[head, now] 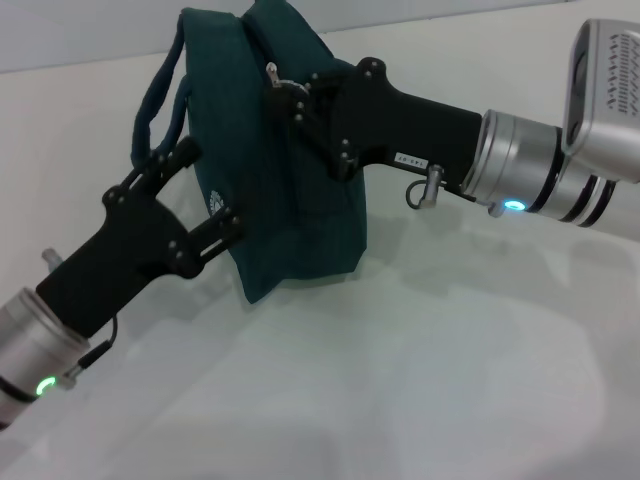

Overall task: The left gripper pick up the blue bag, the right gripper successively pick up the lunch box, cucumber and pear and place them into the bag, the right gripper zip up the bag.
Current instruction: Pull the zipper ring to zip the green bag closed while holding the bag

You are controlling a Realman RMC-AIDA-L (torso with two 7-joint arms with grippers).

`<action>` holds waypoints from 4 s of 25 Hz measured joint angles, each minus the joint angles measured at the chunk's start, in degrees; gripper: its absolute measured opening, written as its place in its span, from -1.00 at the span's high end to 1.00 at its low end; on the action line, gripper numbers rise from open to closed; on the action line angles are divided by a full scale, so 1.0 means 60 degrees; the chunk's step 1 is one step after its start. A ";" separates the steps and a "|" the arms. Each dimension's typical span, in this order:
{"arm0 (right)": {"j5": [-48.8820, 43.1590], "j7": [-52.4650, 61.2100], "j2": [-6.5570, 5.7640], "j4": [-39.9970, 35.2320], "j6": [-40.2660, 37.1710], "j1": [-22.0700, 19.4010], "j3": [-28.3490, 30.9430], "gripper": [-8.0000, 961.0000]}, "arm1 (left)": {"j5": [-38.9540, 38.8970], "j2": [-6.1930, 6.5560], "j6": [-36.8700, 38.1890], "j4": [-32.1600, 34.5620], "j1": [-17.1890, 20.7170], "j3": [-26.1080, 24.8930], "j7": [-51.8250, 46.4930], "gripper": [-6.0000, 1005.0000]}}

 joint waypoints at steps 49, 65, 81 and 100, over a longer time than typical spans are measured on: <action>0.0046 0.0172 -0.0064 0.0396 -0.0777 -0.0791 -0.0312 0.35 | -0.0603 0.0013 -0.0134 0.0070 0.0038 -0.0018 0.0171 0.85; -0.0349 0.1610 -0.0205 -0.0027 -0.0632 -0.0814 -0.0229 0.12 | -0.0371 0.0046 -0.0119 0.0321 0.0158 0.0081 0.0504 0.88; -0.0373 0.2538 -0.0148 -0.0029 0.0274 -0.0706 -0.0158 0.12 | -0.0111 0.0063 -0.0119 0.0321 0.0209 0.0103 0.0689 0.89; -0.0749 0.3076 -0.0135 0.0042 0.0268 -0.0653 -0.0012 0.12 | -0.0094 0.0052 0.0007 0.0321 0.0217 0.0103 0.0807 0.89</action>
